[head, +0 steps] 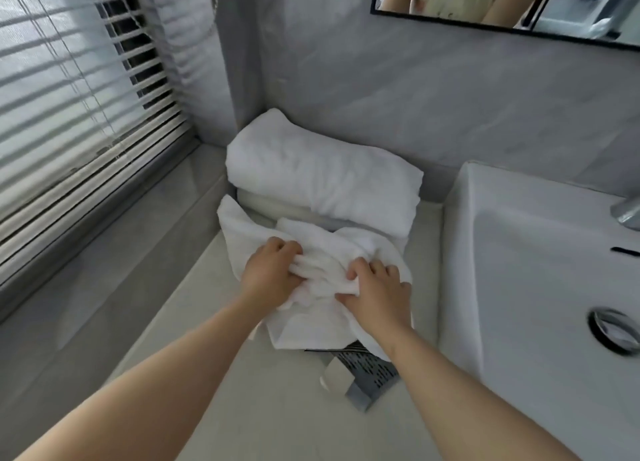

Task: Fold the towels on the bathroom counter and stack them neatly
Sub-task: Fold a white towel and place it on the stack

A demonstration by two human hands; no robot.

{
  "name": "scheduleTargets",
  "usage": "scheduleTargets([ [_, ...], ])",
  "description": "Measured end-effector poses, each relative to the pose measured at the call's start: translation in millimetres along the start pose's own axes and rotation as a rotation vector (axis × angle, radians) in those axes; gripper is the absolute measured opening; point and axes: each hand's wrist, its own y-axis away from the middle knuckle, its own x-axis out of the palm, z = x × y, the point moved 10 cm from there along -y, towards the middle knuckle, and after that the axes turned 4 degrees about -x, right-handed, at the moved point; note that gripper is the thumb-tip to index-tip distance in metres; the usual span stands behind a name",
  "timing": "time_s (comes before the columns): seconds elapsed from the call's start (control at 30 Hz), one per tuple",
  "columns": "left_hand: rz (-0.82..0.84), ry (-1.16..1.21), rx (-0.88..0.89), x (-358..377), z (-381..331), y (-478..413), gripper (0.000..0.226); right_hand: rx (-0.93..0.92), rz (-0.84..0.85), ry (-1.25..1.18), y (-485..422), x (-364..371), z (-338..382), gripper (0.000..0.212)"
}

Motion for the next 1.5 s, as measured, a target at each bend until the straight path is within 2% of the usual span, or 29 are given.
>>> scheduleTargets([
  [0.1,-0.072,0.183,-0.046,-9,6,6,0.021,0.013,-0.056,-0.126,3,-7,-3,0.030],
  [0.23,-0.203,0.467,-0.075,-41,-3,20,0.021,0.003,-0.240,-0.345,11,-34,0,0.033],
  [0.37,-0.295,0.766,-0.066,-72,-17,43,0.014,-0.055,-0.428,-0.597,24,-72,12,0.042],
  [0.5,-0.361,0.967,-0.022,-106,-45,72,0.014,-0.112,-0.535,-0.743,42,-111,17,0.042],
  [0.7,-0.464,1.032,0.094,-156,-97,116,0.014,-0.220,-0.648,-0.950,84,-177,13,0.038],
  [0.83,-0.490,1.098,0.159,-168,-141,151,0.016,-0.262,-0.706,-0.983,120,-213,-6,0.039],
  [1.0,-0.514,1.159,0.173,-153,-195,196,0.016,-0.300,-0.742,-0.993,168,-251,-50,0.037],
  [1.17,-0.525,1.214,0.106,-133,-234,235,0.017,-0.327,-0.713,-1.016,205,-270,-87,0.037],
  [1.3,-0.520,1.194,0.113,-128,-266,260,0.016,-0.338,-0.742,-1.007,236,-287,-112,0.038],
  [1.5,-0.406,1.163,0.173,-100,-334,302,0.021,-0.301,-0.794,-1.002,291,-315,-177,0.037],
])
